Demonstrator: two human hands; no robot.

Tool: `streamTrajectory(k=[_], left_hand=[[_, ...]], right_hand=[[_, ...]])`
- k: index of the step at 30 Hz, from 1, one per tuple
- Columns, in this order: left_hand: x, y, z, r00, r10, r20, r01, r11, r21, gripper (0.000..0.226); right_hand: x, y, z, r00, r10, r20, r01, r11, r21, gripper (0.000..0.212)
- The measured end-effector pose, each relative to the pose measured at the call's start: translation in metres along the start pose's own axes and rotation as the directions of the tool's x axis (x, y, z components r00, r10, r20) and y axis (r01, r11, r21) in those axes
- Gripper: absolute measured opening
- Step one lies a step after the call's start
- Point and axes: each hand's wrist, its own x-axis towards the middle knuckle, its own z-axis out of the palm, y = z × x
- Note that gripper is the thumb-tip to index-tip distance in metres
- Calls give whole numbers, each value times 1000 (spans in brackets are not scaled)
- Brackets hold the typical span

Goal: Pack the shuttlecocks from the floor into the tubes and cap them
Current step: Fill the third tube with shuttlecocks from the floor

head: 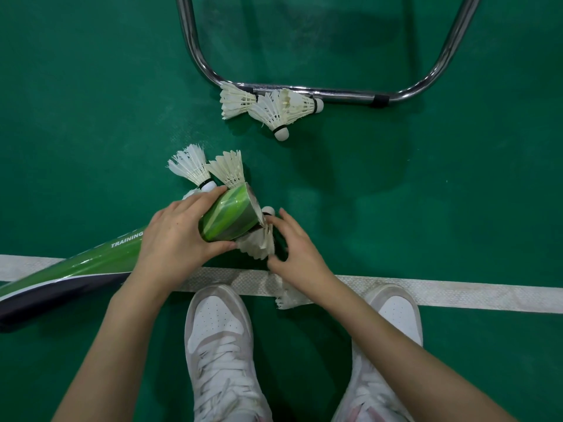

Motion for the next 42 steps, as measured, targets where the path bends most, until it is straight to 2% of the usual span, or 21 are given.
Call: streamTrajectory(k=[5, 8, 15, 19, 23, 27, 31, 37, 42], left_hand=[[0, 1, 1, 1000, 5, 6, -5, 1000, 8, 87], [0, 1, 2, 1000, 3, 8, -3, 1000, 16, 87], [-4, 3, 10, 999, 12, 53, -15, 999, 47, 89], [-6, 12, 16, 996, 30, 80, -34, 998, 50, 88], [-5, 16, 17, 996, 34, 87, -38, 998, 55, 88], [-4, 17, 17, 996, 32, 88, -37, 997, 63, 88], [-5, 17, 19, 996, 31, 82, -36, 997, 64, 88], [-6, 18, 20, 994, 31, 109, -40, 996, 75, 88], [-6, 18, 20, 995, 35, 95, -41, 997, 63, 87]], right_hand=[[6, 9, -19, 974, 117, -193, -70, 970, 234, 33], [13, 14, -28, 952, 135, -276, -73, 972, 224, 18], [25, 24, -53, 897, 137, -420, -81, 986, 148, 13], [21, 33, -68, 861, 162, -482, -82, 980, 182, 12], [8, 38, -64, 846, 226, -483, -64, 942, 329, 11], [-4, 32, -50, 884, 265, -385, -43, 867, 497, 8], [0, 26, -42, 912, 205, -355, -38, 905, 424, 10], [16, 26, -38, 910, 196, -367, -87, 952, 293, 13], [22, 20, -46, 916, 142, -375, -56, 971, 232, 14]])
